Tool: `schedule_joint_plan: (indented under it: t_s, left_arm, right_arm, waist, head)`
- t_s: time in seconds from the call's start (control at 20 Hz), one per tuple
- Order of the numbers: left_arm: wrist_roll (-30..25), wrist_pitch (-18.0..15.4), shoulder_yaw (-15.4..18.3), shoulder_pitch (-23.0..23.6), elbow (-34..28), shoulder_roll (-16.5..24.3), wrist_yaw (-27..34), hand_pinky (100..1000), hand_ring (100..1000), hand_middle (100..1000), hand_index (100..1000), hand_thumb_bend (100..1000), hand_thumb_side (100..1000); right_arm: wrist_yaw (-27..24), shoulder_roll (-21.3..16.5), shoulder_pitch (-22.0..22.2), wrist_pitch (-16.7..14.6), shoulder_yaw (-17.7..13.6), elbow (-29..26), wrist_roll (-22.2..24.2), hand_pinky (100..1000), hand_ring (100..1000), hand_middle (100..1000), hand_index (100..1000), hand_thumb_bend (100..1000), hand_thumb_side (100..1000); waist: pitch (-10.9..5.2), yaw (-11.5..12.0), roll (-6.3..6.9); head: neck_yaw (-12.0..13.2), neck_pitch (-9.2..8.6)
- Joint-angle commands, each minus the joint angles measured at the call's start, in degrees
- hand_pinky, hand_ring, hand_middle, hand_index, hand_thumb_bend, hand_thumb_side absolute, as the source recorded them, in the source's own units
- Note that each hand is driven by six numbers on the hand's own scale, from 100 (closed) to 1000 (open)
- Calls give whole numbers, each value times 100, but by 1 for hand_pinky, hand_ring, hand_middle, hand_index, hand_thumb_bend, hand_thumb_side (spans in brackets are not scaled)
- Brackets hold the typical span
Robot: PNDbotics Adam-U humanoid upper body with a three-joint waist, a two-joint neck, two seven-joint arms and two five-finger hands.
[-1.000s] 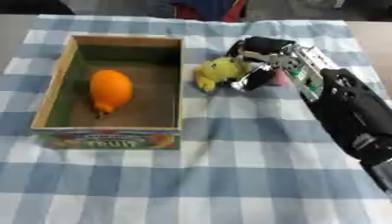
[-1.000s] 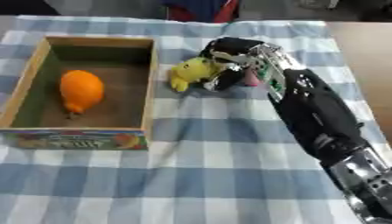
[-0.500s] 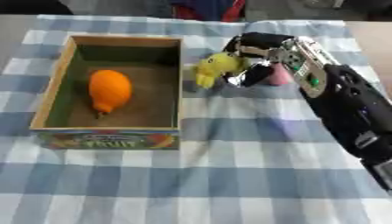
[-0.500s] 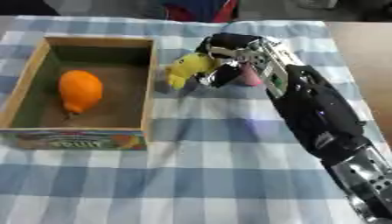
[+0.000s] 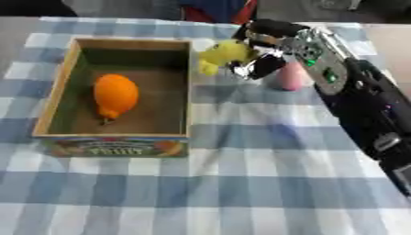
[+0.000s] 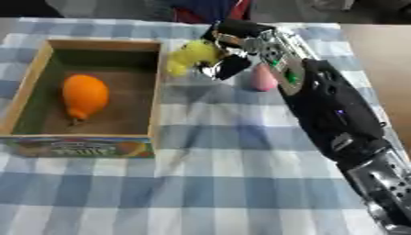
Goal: Pick up objects on the table and place them in the box.
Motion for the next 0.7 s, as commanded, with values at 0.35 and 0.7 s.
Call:
schedule_joint_plan:
  t_s: [0.35, 0.7]
  left_arm:
    - [5, -2, 42, -70, -112, 97, 24, 268, 610, 577, 794, 131, 793]
    - [-14, -11, 21, -110, -112, 81, 58, 268, 611, 577, 793, 132, 792]
  right_arm:
    - [-351, 262, -511, 326, 42, -670, -97, 564, 645, 505, 670, 100, 474]
    - [-186, 940, -701, 498, 215, -771, -149, 545, 612, 490, 658, 100, 478]
  waist:
    - [-173, 31, 23]
    - [-177, 103, 13]
  head:
    - [-108, -2]
    - [-256, -39]
